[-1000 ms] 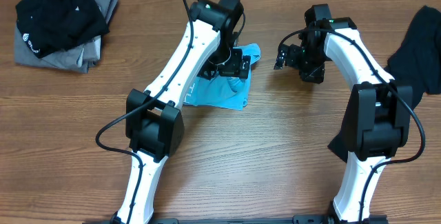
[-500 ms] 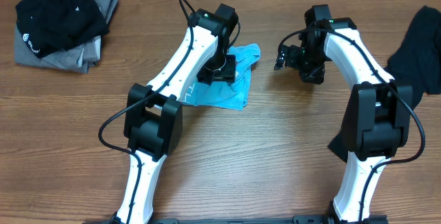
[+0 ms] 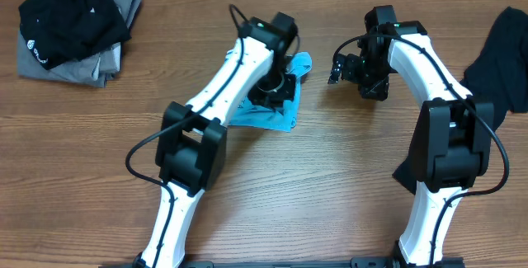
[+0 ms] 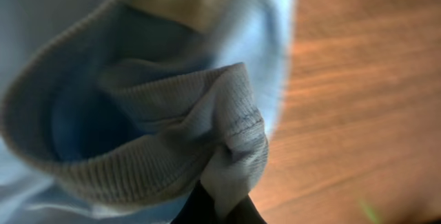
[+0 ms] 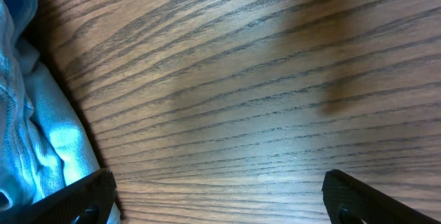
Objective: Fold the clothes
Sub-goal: 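Grasp the folded light-blue T-shirt's left edge with the left gripper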
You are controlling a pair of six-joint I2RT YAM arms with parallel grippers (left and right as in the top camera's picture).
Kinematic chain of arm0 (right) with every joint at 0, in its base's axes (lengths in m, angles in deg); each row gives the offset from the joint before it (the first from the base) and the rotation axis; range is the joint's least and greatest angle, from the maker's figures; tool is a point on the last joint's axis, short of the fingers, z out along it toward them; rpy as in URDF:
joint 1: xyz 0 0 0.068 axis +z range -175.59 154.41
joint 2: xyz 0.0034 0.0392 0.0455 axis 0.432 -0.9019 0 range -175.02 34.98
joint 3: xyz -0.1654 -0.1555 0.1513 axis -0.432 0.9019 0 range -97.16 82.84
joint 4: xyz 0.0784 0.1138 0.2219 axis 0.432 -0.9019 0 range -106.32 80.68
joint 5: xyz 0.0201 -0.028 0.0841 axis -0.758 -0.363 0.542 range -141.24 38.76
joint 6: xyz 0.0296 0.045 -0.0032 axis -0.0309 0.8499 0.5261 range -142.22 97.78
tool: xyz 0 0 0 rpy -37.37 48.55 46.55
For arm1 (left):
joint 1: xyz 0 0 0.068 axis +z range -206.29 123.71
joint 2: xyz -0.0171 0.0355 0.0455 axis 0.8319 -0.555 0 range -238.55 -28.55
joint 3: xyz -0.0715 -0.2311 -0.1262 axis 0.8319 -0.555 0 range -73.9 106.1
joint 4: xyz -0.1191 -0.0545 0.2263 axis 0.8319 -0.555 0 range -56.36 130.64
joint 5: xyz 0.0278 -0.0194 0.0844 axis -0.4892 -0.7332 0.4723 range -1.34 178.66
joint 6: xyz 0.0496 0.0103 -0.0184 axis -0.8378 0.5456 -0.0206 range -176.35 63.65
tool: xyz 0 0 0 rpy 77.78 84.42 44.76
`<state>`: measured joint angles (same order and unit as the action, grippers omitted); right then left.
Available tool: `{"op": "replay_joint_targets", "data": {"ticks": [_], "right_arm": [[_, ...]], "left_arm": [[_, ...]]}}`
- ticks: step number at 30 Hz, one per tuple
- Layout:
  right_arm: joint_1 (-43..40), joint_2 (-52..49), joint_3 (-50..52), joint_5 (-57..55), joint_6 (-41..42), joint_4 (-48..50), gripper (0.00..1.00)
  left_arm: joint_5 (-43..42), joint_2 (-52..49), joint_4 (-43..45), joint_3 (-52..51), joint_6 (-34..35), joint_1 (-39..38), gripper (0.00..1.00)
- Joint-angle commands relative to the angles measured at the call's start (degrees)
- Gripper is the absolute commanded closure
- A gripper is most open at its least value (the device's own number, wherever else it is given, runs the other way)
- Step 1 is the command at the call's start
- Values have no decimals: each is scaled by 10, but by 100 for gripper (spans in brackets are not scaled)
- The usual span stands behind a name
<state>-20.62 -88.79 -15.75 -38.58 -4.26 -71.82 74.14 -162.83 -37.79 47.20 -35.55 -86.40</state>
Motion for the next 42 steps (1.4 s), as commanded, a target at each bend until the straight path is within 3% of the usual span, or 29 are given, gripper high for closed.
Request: {"op": "replay_joint_targets", "data": {"ticks": [1, 9, 14, 17, 19, 21, 26, 29, 33, 37, 42], "right_arm": [[2, 2, 0, 3, -3, 3, 0], [2, 2, 0, 3, -3, 3, 0], [2, 2, 0, 3, -3, 4, 0], [2, 2, 0, 3, -3, 8, 0], [2, 2, 0, 3, -3, 9, 0], [2, 2, 0, 3, -3, 9, 0], [2, 2, 0, 3, -3, 9, 0], [2, 2, 0, 3, -3, 13, 0], [-3, 2, 0, 4, -3, 27, 0], [-23, 2, 0, 5, -3, 34, 0], [-71, 2, 0, 16, -3, 33, 0]], "left_arm": [[-29, -2, -12, 6, -18, -30, 92], [-20, -2, -22, 5, -36, -52, 61], [-35, -2, -24, 18, -75, -52, 65], [2, -2, -38, 70, -86, -47, 62], [44, -2, -54, 118, -81, -38, 55], [86, -2, -71, 165, -63, -20, 38], [100, -2, -81, 208, -54, 59, 31], [98, -4, -79, 194, -67, 115, 15], [-7, -4, -57, 152, -137, 174, 1], [-139, -4, -16, 78, -189, 223, 0], [-186, -4, 41, -9, -220, 244, 0]]}}
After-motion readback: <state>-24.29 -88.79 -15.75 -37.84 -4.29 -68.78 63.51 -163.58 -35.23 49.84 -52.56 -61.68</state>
